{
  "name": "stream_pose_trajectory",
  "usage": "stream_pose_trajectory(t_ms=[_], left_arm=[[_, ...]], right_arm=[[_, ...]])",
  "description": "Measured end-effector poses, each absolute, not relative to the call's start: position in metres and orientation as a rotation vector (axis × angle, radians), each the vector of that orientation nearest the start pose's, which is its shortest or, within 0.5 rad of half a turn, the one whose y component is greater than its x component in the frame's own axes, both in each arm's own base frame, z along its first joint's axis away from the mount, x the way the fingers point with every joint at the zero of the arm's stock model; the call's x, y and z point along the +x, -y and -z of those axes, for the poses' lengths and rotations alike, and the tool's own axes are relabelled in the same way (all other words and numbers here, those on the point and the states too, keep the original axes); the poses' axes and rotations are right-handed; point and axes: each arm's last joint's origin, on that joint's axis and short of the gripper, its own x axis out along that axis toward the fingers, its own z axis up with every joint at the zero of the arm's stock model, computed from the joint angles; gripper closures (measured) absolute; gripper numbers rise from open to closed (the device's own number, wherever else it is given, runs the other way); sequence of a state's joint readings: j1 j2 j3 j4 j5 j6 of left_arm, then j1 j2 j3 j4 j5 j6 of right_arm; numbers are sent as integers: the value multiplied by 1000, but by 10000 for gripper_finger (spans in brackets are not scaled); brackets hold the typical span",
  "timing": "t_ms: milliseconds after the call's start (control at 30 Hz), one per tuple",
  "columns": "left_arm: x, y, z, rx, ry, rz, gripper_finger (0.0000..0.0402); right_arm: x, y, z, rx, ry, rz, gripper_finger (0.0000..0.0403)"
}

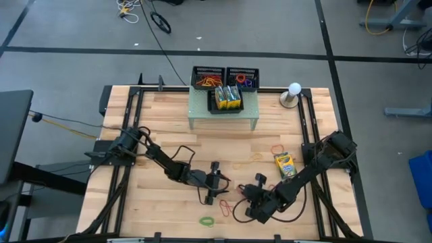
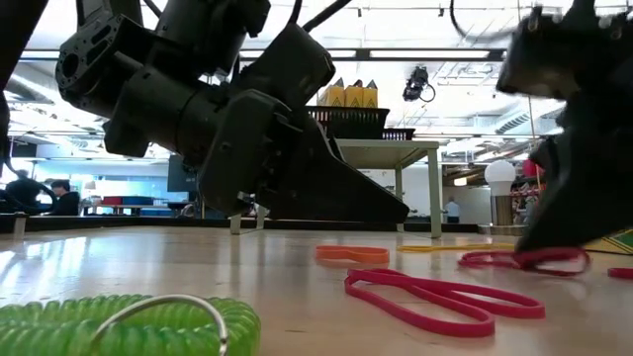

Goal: Pick & Place Office Desk Supplies
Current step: Put the red rubberband into the top left black bin

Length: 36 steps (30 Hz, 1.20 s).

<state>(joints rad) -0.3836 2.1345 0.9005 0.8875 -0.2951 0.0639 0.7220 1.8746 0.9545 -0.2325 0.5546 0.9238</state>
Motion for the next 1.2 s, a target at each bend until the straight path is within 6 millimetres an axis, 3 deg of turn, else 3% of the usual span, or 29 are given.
stream_pose_trajectory(t_ms=[267,567,700,933,1067,1200], left_arm=[[364,139,-85,184,-303,117,167],[364,141,-86,182,-293,163,162],[363,140,-85,173,-305,146,211],[362,139,-86,187,-325,120,383],[360,140,-95,194,-348,122,395],[352,143,-110,251,-396,37,396]], right_arm=[[279,-213,-129,25,-744,220,397],[292,-208,-136,-25,-645,231,399],[292,-210,-138,-19,-630,222,397],[290,-212,-138,-32,-623,222,397],[290,-213,-138,-25,-622,224,381],[289,-214,-138,8,-616,234,328]])
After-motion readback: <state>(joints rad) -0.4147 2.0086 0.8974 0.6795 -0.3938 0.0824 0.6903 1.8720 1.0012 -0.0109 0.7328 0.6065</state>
